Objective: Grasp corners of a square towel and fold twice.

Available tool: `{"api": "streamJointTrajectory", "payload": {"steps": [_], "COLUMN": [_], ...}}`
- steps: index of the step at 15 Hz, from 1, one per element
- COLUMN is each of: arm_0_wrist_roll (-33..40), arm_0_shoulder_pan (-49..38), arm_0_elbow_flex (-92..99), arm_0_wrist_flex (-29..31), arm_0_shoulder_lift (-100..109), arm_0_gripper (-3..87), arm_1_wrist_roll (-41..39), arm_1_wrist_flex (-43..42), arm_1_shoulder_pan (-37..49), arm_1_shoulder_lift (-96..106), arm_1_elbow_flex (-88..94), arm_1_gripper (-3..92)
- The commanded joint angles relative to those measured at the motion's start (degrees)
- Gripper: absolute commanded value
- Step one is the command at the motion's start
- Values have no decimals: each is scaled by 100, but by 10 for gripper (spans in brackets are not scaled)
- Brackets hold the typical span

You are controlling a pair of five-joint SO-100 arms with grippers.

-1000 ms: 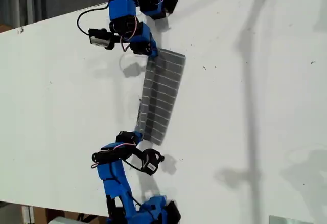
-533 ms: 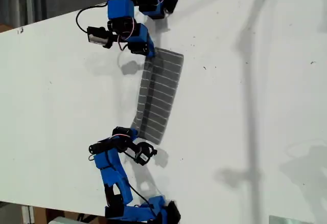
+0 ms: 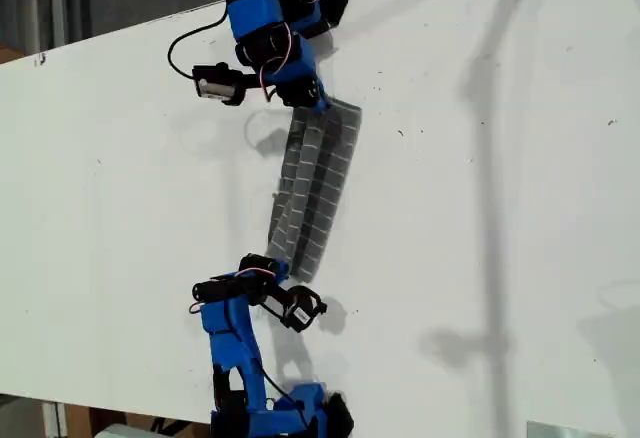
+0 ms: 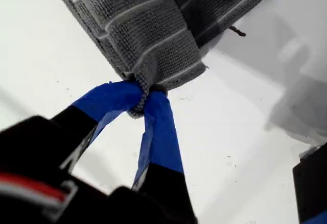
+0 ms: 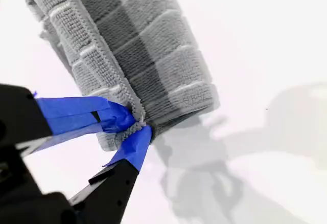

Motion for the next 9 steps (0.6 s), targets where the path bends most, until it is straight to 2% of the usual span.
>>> {"api": "streamJointTrajectory", "payload": {"steps": [1, 7, 8, 9], "arm_0_wrist_roll": [-149, -149, -158, -185], "arm_0_shoulder_pan": [123, 404, 457, 501], "arm_0_elbow_flex": [439, 396, 396, 396], "arm_0_wrist_flex": [149, 316, 325, 360], "arm_0_shoulder_lift": [501, 325, 308, 316], "arm_0_gripper": [-1, 7, 45, 138], "arm_1_wrist_roll": [18, 44, 26, 9], "arm_1_wrist_flex": [105, -123, -105, -70], "arm_1_shoulder_pan": [-360, -483, -483, -536], "arm_1_shoulder_lift": [-149, -501, -510, -536], "arm_1_elbow_flex": [-149, -202, -237, -308], "arm_1_gripper": [-1, -1, 38, 184]}}
